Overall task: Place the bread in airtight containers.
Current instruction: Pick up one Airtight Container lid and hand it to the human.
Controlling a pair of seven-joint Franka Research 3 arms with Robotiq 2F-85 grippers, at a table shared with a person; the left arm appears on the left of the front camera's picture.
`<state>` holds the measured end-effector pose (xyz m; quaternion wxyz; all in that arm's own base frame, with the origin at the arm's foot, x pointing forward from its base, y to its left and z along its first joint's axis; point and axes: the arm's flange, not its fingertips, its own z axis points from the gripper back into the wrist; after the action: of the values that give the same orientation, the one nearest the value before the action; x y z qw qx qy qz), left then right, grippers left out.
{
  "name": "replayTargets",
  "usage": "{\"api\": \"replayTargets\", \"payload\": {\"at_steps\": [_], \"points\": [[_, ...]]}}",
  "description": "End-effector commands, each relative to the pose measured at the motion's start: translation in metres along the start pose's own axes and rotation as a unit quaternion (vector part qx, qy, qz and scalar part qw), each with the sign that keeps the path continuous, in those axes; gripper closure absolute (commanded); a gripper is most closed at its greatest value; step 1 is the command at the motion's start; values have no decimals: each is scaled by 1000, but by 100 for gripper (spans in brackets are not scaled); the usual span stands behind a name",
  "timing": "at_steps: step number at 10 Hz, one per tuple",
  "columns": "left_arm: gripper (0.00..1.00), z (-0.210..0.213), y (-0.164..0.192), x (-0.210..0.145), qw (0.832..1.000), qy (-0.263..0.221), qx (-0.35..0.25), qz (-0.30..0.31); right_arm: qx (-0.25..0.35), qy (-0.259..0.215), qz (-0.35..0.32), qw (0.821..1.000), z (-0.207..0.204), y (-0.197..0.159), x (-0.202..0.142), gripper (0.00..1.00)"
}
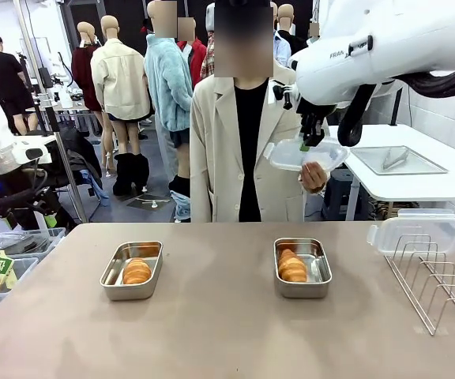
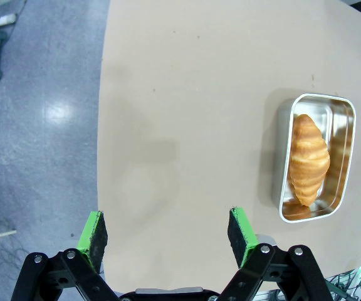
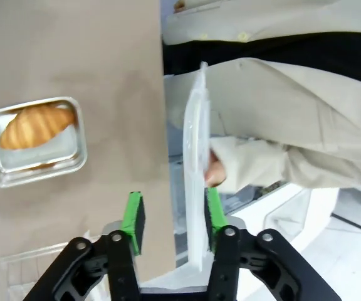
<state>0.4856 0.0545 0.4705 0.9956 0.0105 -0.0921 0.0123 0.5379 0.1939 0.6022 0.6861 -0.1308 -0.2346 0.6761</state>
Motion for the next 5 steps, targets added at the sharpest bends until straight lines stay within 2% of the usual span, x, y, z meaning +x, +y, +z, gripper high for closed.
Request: {"api": "replayTargets", "payload": {"at_steps": [1,3,5], "points": [[0,2,0,0,1000,-1,4,4,54,12,3,998,40,1,-25,0],[0,2,0,0,1000,-1,4,4,124,22,6,992,71,3,-69,0],[0,2,0,0,1000,-1,4,4,192,39,1,981,75,-4,-116,0]]}}
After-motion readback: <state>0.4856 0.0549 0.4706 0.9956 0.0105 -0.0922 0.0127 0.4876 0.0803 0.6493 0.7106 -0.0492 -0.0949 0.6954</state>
